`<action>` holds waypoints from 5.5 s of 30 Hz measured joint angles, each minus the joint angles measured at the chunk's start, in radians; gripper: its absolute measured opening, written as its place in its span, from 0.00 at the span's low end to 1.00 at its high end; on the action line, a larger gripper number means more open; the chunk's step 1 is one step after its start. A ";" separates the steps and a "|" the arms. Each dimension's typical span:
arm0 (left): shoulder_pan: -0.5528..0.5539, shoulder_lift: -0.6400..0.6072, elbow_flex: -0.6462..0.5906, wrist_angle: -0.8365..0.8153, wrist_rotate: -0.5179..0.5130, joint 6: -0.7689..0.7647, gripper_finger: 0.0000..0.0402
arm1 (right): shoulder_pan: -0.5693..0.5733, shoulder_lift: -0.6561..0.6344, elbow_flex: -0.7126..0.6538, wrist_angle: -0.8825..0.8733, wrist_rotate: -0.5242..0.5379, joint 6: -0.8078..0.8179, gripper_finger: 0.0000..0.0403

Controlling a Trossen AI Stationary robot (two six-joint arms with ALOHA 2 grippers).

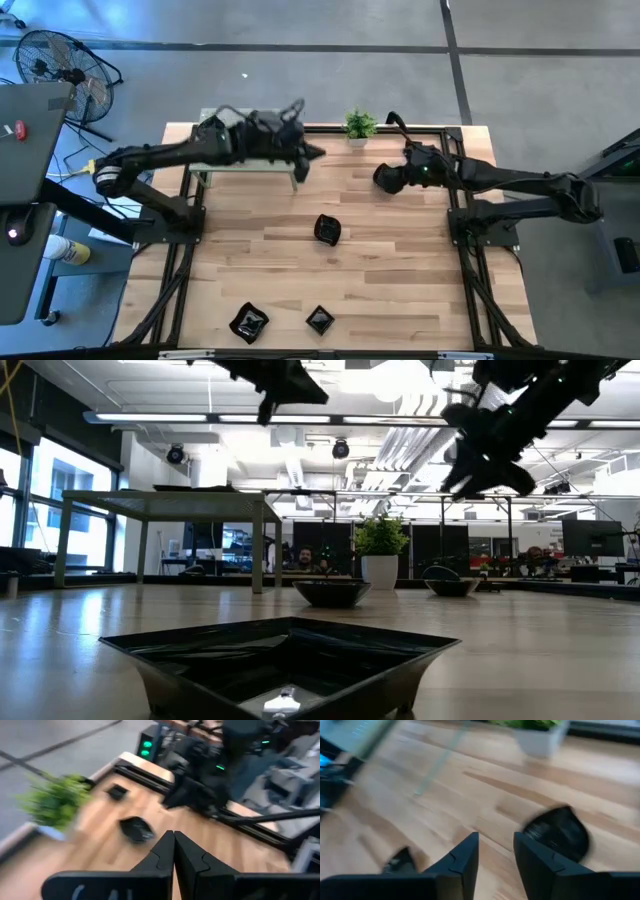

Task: Pick & Place Mini shaped plates
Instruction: Stack the black leaf-shaped plate on top of the stacked black leaf-shaped plate on the shelf

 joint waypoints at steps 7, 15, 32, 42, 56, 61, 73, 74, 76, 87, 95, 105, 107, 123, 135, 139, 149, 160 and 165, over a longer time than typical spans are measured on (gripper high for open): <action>-0.118 -0.020 -0.171 0.257 -0.027 -0.056 0.00 | -0.087 0.009 -0.069 -0.079 -0.013 0.081 0.38; -0.147 -0.084 -0.268 0.331 -0.081 -0.091 0.00 | -0.196 0.009 -0.304 0.166 -0.069 0.206 0.41; -0.146 -0.108 -0.292 0.278 -0.104 -0.076 0.00 | -0.243 0.009 -0.550 0.564 -0.077 0.374 0.30; -0.146 -0.108 -0.292 0.282 -0.103 -0.073 0.00 | -0.243 0.009 -0.456 0.434 -0.092 0.265 0.31; -0.146 -0.105 -0.292 0.286 -0.052 -0.078 0.00 | -0.272 0.009 -0.360 0.316 -0.048 0.128 0.50; -0.146 -0.105 -0.292 0.283 -0.052 -0.089 0.00 | -0.272 0.009 -0.360 0.304 -0.037 0.113 0.51; -0.146 -0.107 -0.292 0.279 -0.055 -0.081 0.00 | -0.293 0.129 -0.360 0.328 -0.082 0.099 0.51; -0.146 -0.107 -0.292 0.281 -0.055 -0.080 0.00 | -0.293 0.140 -0.360 0.331 -0.081 0.099 0.51; -0.146 -0.107 -0.292 0.282 -0.055 -0.078 0.00 | -0.293 0.157 -0.360 0.342 -0.077 0.106 0.51; -0.146 -0.107 -0.292 0.282 -0.052 -0.077 0.00 | -0.293 0.211 -0.360 0.391 -0.115 0.108 0.44; -0.146 -0.107 -0.292 0.281 -0.052 -0.077 0.00 | -0.293 0.265 -0.360 0.453 -0.141 0.133 0.36; -0.146 -0.107 -0.292 0.275 -0.052 -0.077 0.00 | -0.293 0.303 -0.358 0.479 -0.158 0.133 0.26; -0.146 -0.107 -0.292 0.274 -0.052 -0.077 0.00 | -0.293 0.304 -0.359 0.488 -0.166 0.133 0.23; -0.146 -0.107 -0.292 0.248 -0.053 -0.073 0.00 | -0.291 0.292 -0.360 0.532 -0.212 0.125 0.02; -0.146 -0.107 -0.291 0.170 -0.044 -0.062 0.00 | -0.098 0.190 -0.246 0.519 -0.220 0.073 0.03; -0.150 -0.146 -0.291 0.110 0.005 -0.019 0.00 | 0.052 0.211 -0.130 0.438 -0.137 0.056 0.03; -0.267 -0.284 -0.291 -0.107 -0.109 0.030 0.00 | 0.300 0.340 0.079 0.339 -0.040 0.045 0.03; -0.330 -0.176 -0.279 -0.177 -0.174 -0.058 0.08 | 0.358 0.606 0.425 0.147 -0.032 -0.126 0.03; -0.332 -0.129 -0.244 -0.182 -0.237 -0.062 0.17 | 0.358 0.683 0.550 0.074 -0.033 -0.189 0.03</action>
